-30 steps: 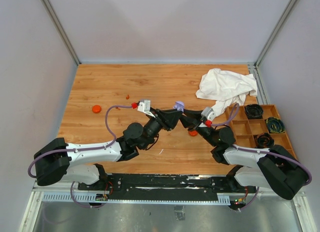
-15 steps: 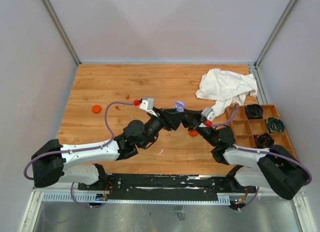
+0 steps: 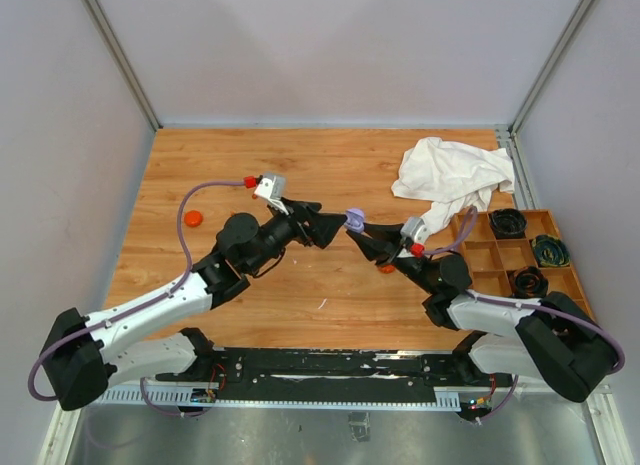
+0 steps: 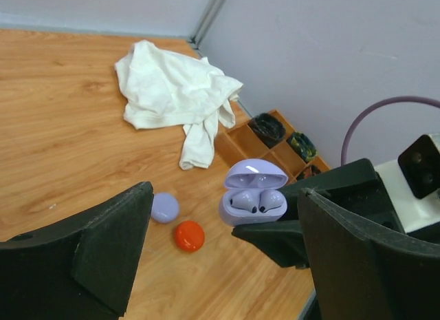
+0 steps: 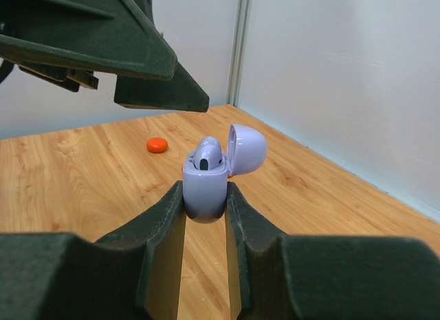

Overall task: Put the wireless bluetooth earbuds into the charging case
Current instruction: Place the earbud in the charging case, then close the charging case, then place the charging case at the center of the board.

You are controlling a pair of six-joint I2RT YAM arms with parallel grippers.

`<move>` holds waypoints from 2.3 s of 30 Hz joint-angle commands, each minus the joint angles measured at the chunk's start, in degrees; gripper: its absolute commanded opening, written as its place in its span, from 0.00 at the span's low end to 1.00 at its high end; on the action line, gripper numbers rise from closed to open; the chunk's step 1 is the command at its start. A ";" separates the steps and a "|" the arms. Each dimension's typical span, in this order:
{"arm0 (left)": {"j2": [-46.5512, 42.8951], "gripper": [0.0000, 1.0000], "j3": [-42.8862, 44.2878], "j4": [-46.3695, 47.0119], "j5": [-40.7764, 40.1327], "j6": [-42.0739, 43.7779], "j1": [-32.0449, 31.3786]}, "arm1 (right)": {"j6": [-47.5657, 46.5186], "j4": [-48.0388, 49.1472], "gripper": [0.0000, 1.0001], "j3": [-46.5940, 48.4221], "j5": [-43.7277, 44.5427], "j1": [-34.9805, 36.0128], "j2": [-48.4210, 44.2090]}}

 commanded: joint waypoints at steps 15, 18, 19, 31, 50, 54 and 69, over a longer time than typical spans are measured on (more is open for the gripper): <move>5.71 0.99 1.39 5.81 37.21 -9.52 11.70 | 20.18 4.16 0.11 8.03 -25.03 -8.03 3.96; 6.24 0.99 1.02 8.68 39.87 -11.06 11.91 | 21.96 4.27 0.11 9.40 -27.59 -8.16 5.25; 6.33 0.99 0.93 9.58 40.72 -11.58 12.02 | 22.21 4.25 0.11 9.62 -27.97 -8.12 5.46; 6.48 0.85 -1.67 20.41 47.79 -19.10 15.18 | 26.74 4.26 0.12 11.12 -32.30 -9.66 8.73; -3.98 0.99 -4.96 -12.59 4.64 -2.34 15.83 | 21.06 -42.65 0.12 9.65 -21.23 -11.80 -1.50; -3.92 0.99 -6.48 -17.10 -6.47 -2.24 15.83 | 17.77 -59.91 0.13 12.54 -17.11 -11.80 -4.66; -3.55 0.99 -13.34 -16.27 -23.16 0.49 15.83 | 13.27 -79.41 0.13 23.61 -9.26 -13.56 8.43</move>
